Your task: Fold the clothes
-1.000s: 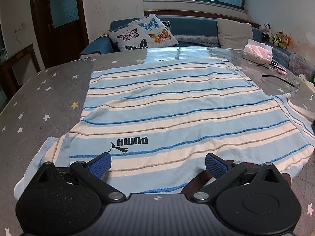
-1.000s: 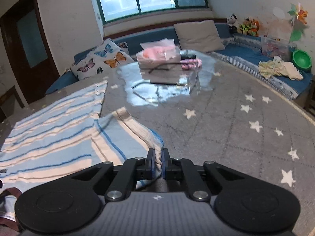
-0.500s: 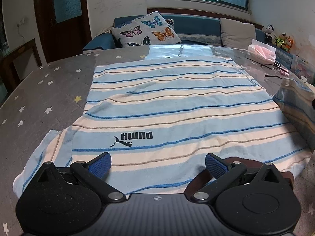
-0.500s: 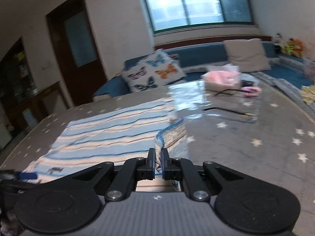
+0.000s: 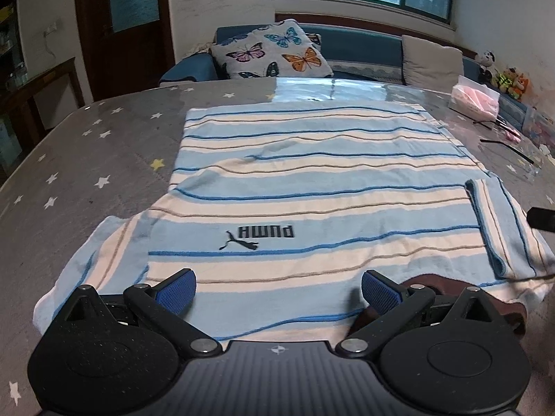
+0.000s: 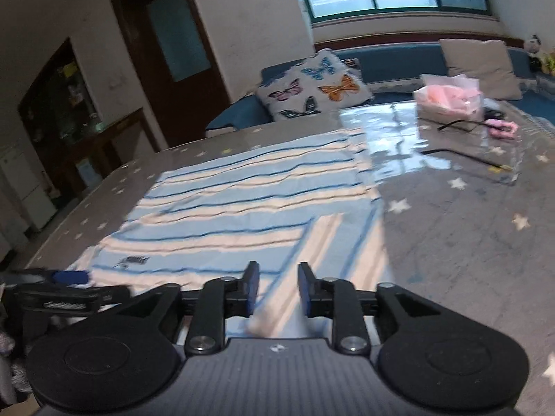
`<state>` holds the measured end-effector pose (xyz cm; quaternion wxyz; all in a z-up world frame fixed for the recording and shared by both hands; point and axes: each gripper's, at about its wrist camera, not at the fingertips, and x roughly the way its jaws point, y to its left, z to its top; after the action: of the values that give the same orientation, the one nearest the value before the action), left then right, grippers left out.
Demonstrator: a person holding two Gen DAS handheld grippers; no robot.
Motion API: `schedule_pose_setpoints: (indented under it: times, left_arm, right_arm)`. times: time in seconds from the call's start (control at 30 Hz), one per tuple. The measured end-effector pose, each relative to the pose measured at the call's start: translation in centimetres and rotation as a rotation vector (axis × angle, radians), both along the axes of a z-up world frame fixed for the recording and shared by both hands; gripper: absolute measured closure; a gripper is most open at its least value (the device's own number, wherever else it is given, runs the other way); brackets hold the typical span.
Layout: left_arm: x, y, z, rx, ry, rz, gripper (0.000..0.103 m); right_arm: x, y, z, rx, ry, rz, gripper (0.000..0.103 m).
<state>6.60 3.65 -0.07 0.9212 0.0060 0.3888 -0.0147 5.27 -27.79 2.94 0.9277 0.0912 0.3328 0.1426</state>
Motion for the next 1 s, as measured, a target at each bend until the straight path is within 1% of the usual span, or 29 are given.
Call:
schedule_pose_setpoints:
  times: [0.07,0.13,0.17,0.23,0.33,0.4,0.5,0.57,0.7,0.77,0.8,0.83,0.9,0.97,1.0]
  left_arm:
    - [-0.1,0.5,0.0,-0.004,0.002,0.014,0.000]
    - [-0.4,0.9,0.0,-0.003,0.002,0.025,0.000]
    - [-0.5,1.2,0.1,-0.001,-0.001,0.031,0.000]
    - [-0.9,1.7,0.3,0.004,-0.006,0.046,0.000]
    - [-1.5,2.9,0.6,0.008,-0.019,0.077,0.000]
    - [-2.1,3.8,0.8,0.009,-0.028,0.101,0.000]
    - [-3.0,5.7,0.9,0.014,-0.038,0.157,0.000]
    - [-3.6,7.0,0.8,0.017,-0.043,0.198,0.000]
    - [-4.6,9.9,0.7,0.017,-0.045,0.294,0.000]
    - [-5.0,11.4,0.7,0.006,-0.051,0.338,0.000]
    - [-5.2,12.0,0.8,-0.002,-0.055,0.354,0.000]
    - [-5.3,12.6,0.7,-0.009,-0.056,0.368,0.002]
    - [-5.5,13.7,0.7,-0.020,-0.055,0.391,0.003]
    - [-5.7,14.5,0.5,-0.029,-0.050,0.406,0.007]
    - [-5.7,14.9,0.4,-0.034,-0.047,0.413,0.008]
  right_arm:
    - [0.7,-0.6,-0.6,-0.046,0.008,-0.029,0.076]
    - [1.3,-1.1,-1.4,-0.083,0.027,-0.050,0.072]
    - [1.4,-1.2,-1.8,-0.093,0.037,-0.053,0.068]
    - [1.5,-1.4,-2.5,-0.105,0.054,-0.048,0.067]
    - [1.5,-1.1,-2.3,-0.132,0.038,-0.026,0.063]
    - [1.6,-0.6,-1.8,-0.153,0.013,-0.011,0.056]
    - [2.3,0.0,-1.3,-0.178,-0.015,0.000,0.052]
    - [3.1,0.3,-1.4,-0.186,-0.013,0.002,0.048]
    - [4.3,0.7,-2.6,-0.207,0.026,-0.003,0.046]
    - [4.1,0.8,-2.7,-0.217,0.019,0.000,0.042]
    - [4.0,1.0,-2.6,-0.219,0.014,0.002,0.042]
    - [3.8,1.1,-2.6,-0.221,0.010,0.004,0.041]
    - [3.7,1.2,-2.8,-0.229,0.017,0.009,0.036]
    - [3.5,1.6,-2.7,-0.249,0.016,0.014,0.035]
    - [3.4,1.8,-2.6,-0.258,0.013,0.016,0.033]
